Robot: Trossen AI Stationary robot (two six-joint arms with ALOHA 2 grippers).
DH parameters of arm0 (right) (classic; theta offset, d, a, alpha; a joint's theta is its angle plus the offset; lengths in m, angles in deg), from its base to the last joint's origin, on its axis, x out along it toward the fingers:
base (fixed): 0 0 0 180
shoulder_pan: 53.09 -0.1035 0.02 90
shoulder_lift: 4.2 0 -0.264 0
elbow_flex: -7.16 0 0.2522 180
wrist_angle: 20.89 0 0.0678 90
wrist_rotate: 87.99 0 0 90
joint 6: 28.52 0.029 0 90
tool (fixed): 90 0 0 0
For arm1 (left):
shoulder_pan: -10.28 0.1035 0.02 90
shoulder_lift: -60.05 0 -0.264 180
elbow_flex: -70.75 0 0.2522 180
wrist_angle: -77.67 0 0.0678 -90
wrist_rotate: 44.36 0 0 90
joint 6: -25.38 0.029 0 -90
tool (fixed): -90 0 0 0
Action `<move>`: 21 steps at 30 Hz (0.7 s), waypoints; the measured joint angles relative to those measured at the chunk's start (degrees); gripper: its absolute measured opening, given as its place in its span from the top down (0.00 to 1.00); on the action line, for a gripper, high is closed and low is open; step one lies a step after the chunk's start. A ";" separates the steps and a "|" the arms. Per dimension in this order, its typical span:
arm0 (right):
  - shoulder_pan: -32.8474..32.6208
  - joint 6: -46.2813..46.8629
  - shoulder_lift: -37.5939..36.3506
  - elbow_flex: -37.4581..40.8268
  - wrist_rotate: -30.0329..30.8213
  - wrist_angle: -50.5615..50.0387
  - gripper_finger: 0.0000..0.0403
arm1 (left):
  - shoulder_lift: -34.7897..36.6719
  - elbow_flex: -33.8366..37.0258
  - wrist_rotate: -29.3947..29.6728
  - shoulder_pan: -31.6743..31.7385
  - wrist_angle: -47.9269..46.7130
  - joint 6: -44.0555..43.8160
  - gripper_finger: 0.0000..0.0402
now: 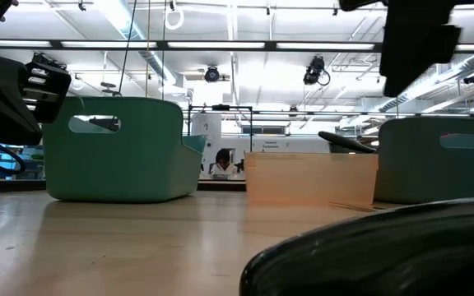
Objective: Pick & Place Kitchen Items
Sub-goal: Put the black serving spoon into the blue bin
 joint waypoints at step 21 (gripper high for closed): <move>-1.54 12.02 10.74 0.02 -0.95 -4.99 0.51 | 0.00 0.00 0.02 0.00 0.66 3.01 0.96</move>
